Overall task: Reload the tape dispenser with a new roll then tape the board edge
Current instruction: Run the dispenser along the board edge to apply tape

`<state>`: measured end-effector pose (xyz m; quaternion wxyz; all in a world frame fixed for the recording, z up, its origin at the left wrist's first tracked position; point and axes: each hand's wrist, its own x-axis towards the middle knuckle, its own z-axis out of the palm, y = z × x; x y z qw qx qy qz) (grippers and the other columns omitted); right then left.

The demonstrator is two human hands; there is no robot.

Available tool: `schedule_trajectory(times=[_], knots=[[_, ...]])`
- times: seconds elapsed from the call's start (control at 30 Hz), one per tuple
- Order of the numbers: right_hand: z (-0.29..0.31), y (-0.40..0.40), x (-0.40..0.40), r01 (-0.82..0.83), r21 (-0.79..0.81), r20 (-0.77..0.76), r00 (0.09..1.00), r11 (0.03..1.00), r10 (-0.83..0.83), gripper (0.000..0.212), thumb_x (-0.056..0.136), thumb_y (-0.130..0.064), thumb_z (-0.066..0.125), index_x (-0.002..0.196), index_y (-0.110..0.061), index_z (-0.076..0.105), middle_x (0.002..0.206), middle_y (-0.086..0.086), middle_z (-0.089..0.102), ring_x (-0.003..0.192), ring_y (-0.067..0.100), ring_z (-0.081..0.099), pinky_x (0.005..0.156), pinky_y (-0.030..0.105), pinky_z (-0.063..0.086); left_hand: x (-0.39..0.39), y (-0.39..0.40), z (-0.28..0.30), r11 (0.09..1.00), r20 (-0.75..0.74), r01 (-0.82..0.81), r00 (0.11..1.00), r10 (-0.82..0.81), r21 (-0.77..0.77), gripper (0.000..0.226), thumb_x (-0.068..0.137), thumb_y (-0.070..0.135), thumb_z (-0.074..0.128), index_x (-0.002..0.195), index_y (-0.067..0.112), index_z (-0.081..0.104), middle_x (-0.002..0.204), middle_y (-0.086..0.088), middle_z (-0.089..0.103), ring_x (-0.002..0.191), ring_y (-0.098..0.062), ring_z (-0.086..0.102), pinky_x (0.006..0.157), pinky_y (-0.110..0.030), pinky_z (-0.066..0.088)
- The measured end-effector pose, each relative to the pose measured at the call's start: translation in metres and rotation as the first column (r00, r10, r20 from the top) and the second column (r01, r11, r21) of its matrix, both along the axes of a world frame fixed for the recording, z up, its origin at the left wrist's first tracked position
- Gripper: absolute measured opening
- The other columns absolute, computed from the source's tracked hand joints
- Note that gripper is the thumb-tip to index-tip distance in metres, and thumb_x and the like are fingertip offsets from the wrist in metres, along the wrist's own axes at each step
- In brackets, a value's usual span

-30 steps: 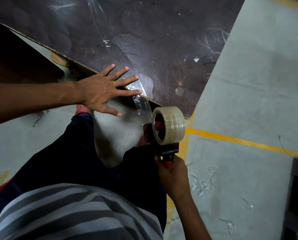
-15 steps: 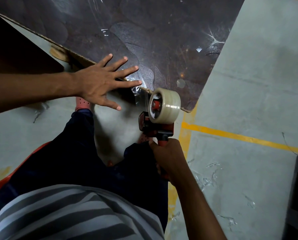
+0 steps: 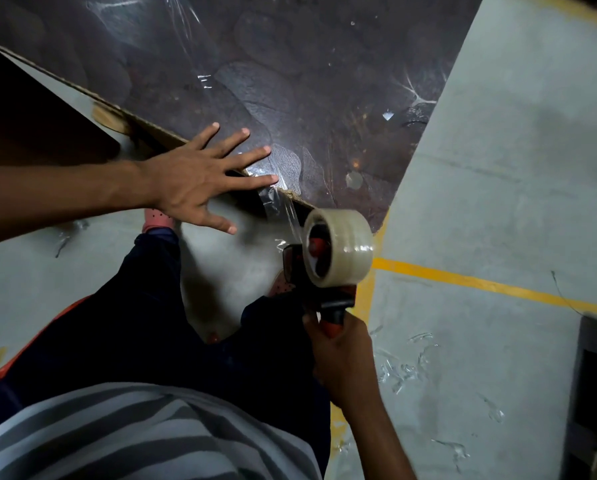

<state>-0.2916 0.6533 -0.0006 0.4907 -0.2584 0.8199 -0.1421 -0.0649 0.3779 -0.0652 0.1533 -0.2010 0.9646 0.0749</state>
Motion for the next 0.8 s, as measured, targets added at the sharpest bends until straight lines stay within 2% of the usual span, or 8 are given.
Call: schedule_trajectory(times=[0.07, 0.1, 0.17, 0.3, 0.4, 0.47, 0.7, 0.8], knots=[[0.004, 0.012, -0.008, 0.013, -0.008, 0.017, 1.0, 1.0, -0.013, 0.037, 0.094, -0.03, 0.074, 0.062, -0.029, 0.056, 0.05, -0.006, 0.064, 0.047, 0.017, 0.065, 0.051, 0.039, 0.057, 0.0, 0.0, 0.0, 1.0, -0.004, 0.006, 1.0, -0.006, 0.004, 0.105, 0.084, 0.097, 0.03, 0.166, 0.048, -0.013, 0.18, -0.003, -0.014, 0.165, -0.044, -0.006, 0.128, -0.072, 0.008], [0.007, 0.014, -0.013, -0.016, -0.02, 0.001, 1.0, 1.0, 0.016, 0.037, 0.095, -0.026, 0.074, 0.063, -0.027, 0.056, 0.05, -0.007, 0.065, 0.044, 0.01, 0.063, 0.05, 0.034, 0.057, 0.0, 0.0, 0.0, 1.0, -0.006, 0.01, 1.0, -0.01, 0.006, 0.105, 0.084, 0.097, 0.029, 0.166, 0.047, -0.013, 0.18, -0.003, -0.013, 0.165, -0.044, -0.005, 0.128, -0.072, 0.008], [0.014, 0.01, -0.018, -0.103, -0.039, -0.069, 0.993, 0.994, 0.1, 0.041, 0.095, -0.02, 0.074, 0.062, -0.027, 0.05, 0.05, -0.013, 0.062, 0.045, 0.002, 0.057, 0.046, 0.013, 0.043, -0.001, 0.0, 0.0, 1.0, -0.009, 0.012, 1.0, -0.011, 0.005, 0.105, 0.083, 0.097, 0.028, 0.166, 0.047, -0.012, 0.18, -0.003, -0.011, 0.165, -0.044, -0.004, 0.128, -0.073, 0.01], [0.015, -0.014, -0.017, -0.171, 0.032, -0.051, 0.984, 0.985, 0.173, 0.043, 0.093, -0.031, 0.075, 0.059, -0.031, 0.048, 0.049, -0.008, 0.05, 0.045, 0.006, 0.044, 0.045, 0.016, 0.035, 0.0, 0.0, -0.001, 1.0, -0.013, 0.011, 1.0, -0.011, 0.006, 0.104, 0.083, 0.097, 0.026, 0.166, 0.048, -0.012, 0.18, -0.003, -0.011, 0.165, -0.044, -0.005, 0.128, -0.072, 0.009], [0.011, -0.028, -0.014, -0.112, 0.107, 0.073, 0.992, 0.988, 0.104, 0.044, 0.092, -0.034, 0.073, 0.051, -0.036, 0.058, 0.036, -0.011, 0.046, 0.042, 0.014, 0.043, 0.052, 0.027, 0.036, 0.0, 0.0, 0.0, 1.0, -0.005, 0.007, 1.0, -0.007, 0.009, 0.103, 0.082, 0.097, 0.024, 0.165, 0.049, -0.014, 0.18, -0.002, -0.014, 0.165, -0.044, -0.006, 0.128, -0.071, 0.007], [0.015, -0.035, -0.015, -0.089, 0.143, 0.113, 0.991, 0.986, 0.073, 0.043, 0.094, -0.028, 0.07, 0.053, -0.028, 0.058, 0.034, -0.01, 0.045, 0.04, 0.019, 0.045, 0.05, 0.028, 0.036, 0.0, 0.0, 0.001, 1.0, -0.006, 0.005, 1.0, -0.005, 0.017, 0.103, 0.082, 0.097, 0.024, 0.165, 0.05, -0.015, 0.18, -0.002, -0.014, 0.165, -0.044, -0.007, 0.128, -0.071, 0.006], [0.025, -0.047, -0.001, 0.016, 0.204, 0.215, 0.975, 0.979, -0.061, 0.034, 0.1, -0.018, 0.062, 0.068, -0.014, 0.051, 0.056, 0.01, 0.044, 0.034, 0.015, 0.04, 0.04, 0.023, 0.033, 0.0, -0.001, 0.001, 1.0, -0.021, 0.006, 1.0, -0.005, 0.029, 0.102, 0.082, 0.098, 0.021, 0.165, 0.05, -0.015, 0.18, -0.003, -0.013, 0.165, -0.044, -0.006, 0.128, -0.073, 0.008], [0.025, -0.053, 0.001, 0.015, 0.249, 0.238, 0.968, 0.968, -0.076, 0.031, 0.1, -0.017, 0.061, 0.071, -0.013, 0.052, 0.056, 0.007, 0.046, 0.034, 0.013, 0.042, 0.04, 0.021, 0.036, 0.0, 0.0, 0.001, 0.999, -0.017, 0.011, 1.0, -0.01, 0.032, 0.102, 0.082, 0.098, 0.02, 0.165, 0.049, -0.015, 0.18, -0.003, -0.014, 0.164, -0.044, -0.006, 0.128, -0.073, 0.008]])
